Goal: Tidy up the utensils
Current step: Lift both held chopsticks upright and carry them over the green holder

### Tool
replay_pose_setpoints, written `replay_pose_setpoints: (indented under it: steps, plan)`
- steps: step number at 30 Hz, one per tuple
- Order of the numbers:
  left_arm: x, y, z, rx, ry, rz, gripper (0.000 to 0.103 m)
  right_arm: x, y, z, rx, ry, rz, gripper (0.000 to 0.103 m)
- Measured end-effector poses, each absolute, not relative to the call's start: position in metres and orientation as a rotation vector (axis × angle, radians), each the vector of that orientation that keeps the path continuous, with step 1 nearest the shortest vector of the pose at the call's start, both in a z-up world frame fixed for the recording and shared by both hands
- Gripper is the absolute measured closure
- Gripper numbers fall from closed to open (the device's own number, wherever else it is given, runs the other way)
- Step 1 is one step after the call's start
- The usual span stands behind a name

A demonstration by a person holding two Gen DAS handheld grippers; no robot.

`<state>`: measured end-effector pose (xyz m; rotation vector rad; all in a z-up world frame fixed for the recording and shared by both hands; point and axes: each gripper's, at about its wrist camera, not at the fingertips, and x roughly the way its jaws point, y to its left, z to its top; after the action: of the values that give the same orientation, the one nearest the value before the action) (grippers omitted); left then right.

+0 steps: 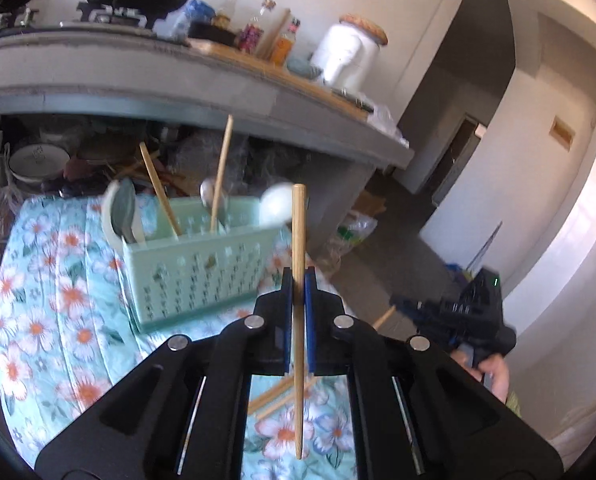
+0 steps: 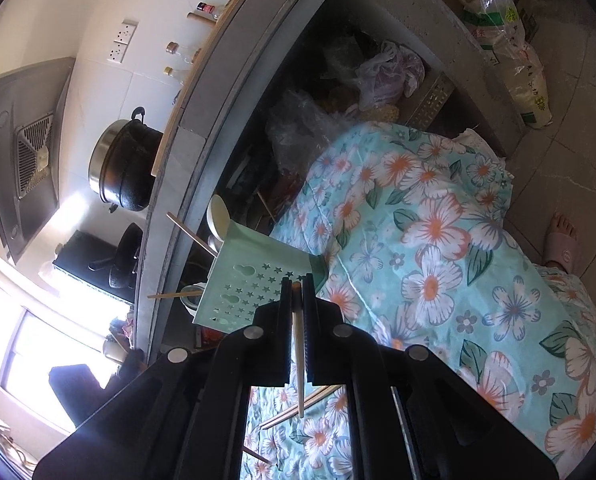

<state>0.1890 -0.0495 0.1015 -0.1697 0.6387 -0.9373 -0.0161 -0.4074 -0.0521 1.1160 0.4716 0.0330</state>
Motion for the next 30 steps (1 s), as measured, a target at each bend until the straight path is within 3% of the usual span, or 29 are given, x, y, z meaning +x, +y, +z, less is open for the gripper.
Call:
replay_pose_setpoints:
  steps: [9, 13, 21, 27, 28, 30]
  plan:
    - [0.185, -0.046, 0.192, -0.283, 0.284, -0.776, 0.099, -0.018, -0.403, -0.049, 1.104, 0.473, 0.033, 0.098]
    - [0.202, -0.059, 0.206, -0.303, 0.229, -0.692, 0.099, -0.018, -0.402, -0.047, 1.103, 0.47, 0.029, 0.098]
    - [0.226, -0.094, 0.183, -0.237, 0.207, -0.564, 0.099, -0.018, -0.401, -0.047, 1.102, 0.472, 0.03, 0.098]
    - [0.235, -0.108, 0.144, -0.2, 0.286, -0.549, 0.097, -0.016, -0.396, -0.044, 1.085, 0.478, 0.032, 0.098]
    - [0.234, -0.108, 0.141, -0.199, 0.288, -0.554, 0.096, -0.016, -0.395, -0.044, 1.083, 0.477, 0.031, 0.098]
    - [0.227, -0.107, 0.139, -0.183, 0.281, -0.551, 0.081, -0.017, -0.394, -0.043, 1.079, 0.475, 0.028, 0.098]
